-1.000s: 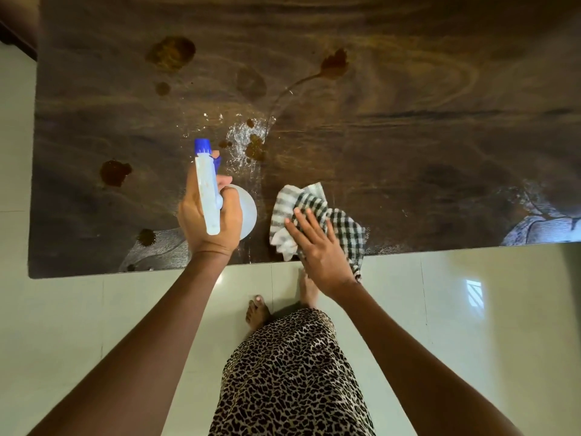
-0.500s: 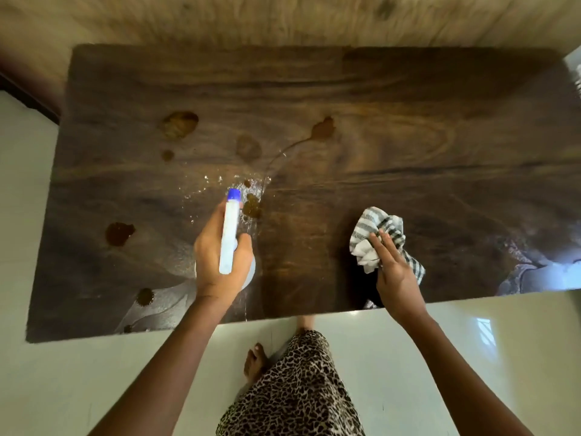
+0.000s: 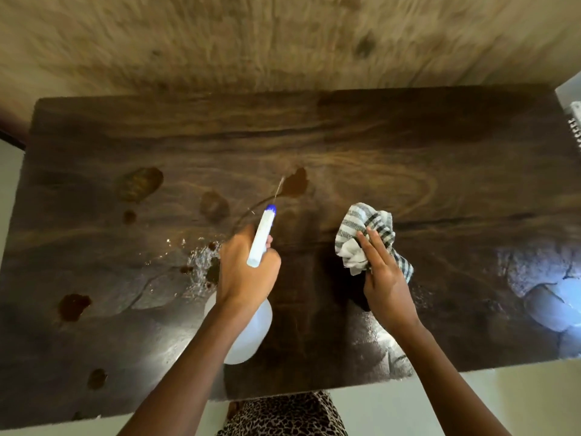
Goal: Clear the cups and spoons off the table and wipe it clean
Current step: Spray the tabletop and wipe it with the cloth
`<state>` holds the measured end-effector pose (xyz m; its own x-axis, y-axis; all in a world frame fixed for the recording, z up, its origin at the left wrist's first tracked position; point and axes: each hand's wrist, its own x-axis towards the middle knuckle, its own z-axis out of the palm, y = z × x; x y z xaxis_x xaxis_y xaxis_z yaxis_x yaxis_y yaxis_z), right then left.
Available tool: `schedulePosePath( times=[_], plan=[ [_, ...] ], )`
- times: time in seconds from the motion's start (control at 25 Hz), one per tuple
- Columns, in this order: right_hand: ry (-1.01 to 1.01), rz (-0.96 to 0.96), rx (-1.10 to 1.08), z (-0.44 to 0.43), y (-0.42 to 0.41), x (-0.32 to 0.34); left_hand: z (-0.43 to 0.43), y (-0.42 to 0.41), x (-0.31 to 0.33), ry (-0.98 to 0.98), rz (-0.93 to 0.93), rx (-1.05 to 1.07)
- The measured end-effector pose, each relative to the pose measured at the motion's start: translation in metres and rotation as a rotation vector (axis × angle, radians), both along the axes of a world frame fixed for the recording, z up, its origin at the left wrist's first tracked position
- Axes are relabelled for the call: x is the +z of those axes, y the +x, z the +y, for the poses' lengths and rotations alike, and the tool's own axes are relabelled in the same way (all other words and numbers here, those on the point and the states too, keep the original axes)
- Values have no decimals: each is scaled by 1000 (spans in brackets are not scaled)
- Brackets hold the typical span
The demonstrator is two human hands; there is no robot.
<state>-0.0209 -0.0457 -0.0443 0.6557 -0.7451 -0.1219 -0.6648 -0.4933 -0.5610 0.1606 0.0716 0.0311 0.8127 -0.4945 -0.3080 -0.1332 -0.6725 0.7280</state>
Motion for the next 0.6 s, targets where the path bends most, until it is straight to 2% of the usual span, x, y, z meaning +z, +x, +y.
schedulePosePath(
  times=[0.28,0.44,0.6],
  plan=[
    [-24,-44,23,-43,27,5,-28,15,0,-26,52,80],
    [-7,-54,38,-43,41,11,-27,32,12,-42,169,278],
    [-3,-66,41,-40,54,15,-27,50,17,-23,191,430]
  ],
)
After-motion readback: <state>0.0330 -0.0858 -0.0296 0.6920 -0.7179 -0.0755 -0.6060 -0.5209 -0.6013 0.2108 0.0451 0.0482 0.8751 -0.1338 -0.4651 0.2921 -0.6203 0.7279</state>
